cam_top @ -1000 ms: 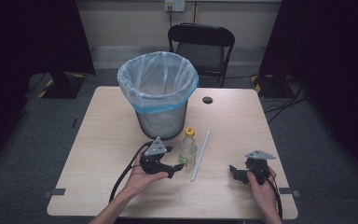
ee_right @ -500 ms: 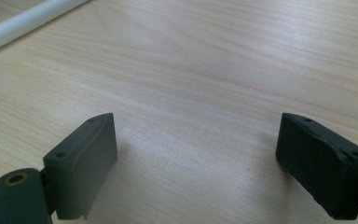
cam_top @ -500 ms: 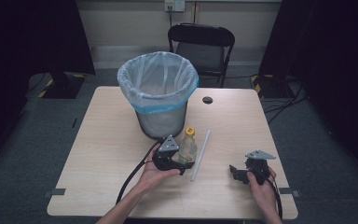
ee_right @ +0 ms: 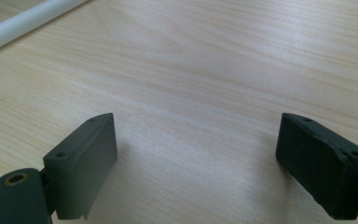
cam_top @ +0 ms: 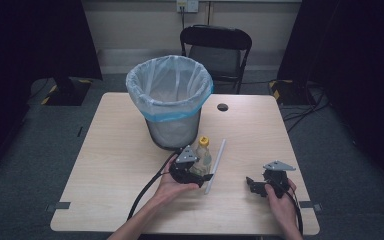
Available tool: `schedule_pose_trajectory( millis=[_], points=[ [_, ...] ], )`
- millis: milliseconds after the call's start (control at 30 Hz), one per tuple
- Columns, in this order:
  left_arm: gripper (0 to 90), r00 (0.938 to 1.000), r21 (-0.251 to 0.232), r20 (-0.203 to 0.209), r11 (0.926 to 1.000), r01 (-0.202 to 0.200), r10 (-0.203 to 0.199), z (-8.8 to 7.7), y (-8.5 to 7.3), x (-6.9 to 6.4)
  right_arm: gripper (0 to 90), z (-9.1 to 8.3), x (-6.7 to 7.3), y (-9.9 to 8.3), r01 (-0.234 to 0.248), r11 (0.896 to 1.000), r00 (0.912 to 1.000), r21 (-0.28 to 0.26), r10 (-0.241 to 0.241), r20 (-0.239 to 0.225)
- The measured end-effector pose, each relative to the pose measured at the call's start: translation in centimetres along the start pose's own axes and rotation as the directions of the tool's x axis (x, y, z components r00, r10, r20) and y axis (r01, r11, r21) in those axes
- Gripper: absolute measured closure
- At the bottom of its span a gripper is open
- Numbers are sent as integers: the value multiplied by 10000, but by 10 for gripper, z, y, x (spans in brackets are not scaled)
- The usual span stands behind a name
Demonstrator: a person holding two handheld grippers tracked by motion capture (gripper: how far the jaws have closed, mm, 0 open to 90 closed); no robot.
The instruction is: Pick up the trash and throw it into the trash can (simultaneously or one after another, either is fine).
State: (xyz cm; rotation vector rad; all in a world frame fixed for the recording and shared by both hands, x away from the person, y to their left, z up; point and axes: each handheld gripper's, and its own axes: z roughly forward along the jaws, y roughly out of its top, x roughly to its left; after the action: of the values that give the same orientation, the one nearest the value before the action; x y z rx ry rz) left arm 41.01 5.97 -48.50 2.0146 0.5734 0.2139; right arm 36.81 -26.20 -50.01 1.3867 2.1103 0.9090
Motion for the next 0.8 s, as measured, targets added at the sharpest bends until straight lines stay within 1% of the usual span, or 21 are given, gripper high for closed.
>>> schedule_pose_trajectory(
  millis=[67,133,233,267,300,333,367,400,467,700,800],
  points=[
    [162,9999,74,-117,9999,-77,78,3,-1,-1,116,0,0,0,-9,10000,10000,7,9,3],
    [158,9998,-52,-141,9999,-144,143,5,-1,-2,116,0,0,0,-6,10000,10000,5,6,8],
    [172,9996,-75,-221,9998,-198,197,7,-2,-2,116,0,0,0,1,10000,10000,8,-1,0],
    [181,9997,-177,-184,9997,-177,174,7,-2,-2,116,0,0,0,-4,10000,10000,7,4,7],
    [202,9994,-242,-288,9995,-184,177,7,-2,-1,116,0,0,0,4,10000,10000,7,-4,2],
    [222,9994,-242,-288,9995,-184,177,7,-2,-1,116,0,0,0,4,10000,10000,7,-4,2],
    [245,9989,-209,-368,9994,-282,275,7,-3,0,116,0,0,0,-5,10000,10000,6,5,8],
    [261,9988,-188,-357,9992,-352,345,7,-3,0,117,0,0,0,-4,10000,10000,6,4,8],
    [264,9988,-162,-347,9992,-361,355,7,-3,0,116,0,0,0,3,10000,10000,-1,-3,2],
    [275,9971,-98,-520,9984,-558,552,7,-2,-2,116,0,0,0,5,10000,10000,-1,-5,4],
    [277,9973,-115,-556,9988,-482,475,7,-2,-2,116,0,0,0,-6,10000,10000,6,6,10]
  ],
)
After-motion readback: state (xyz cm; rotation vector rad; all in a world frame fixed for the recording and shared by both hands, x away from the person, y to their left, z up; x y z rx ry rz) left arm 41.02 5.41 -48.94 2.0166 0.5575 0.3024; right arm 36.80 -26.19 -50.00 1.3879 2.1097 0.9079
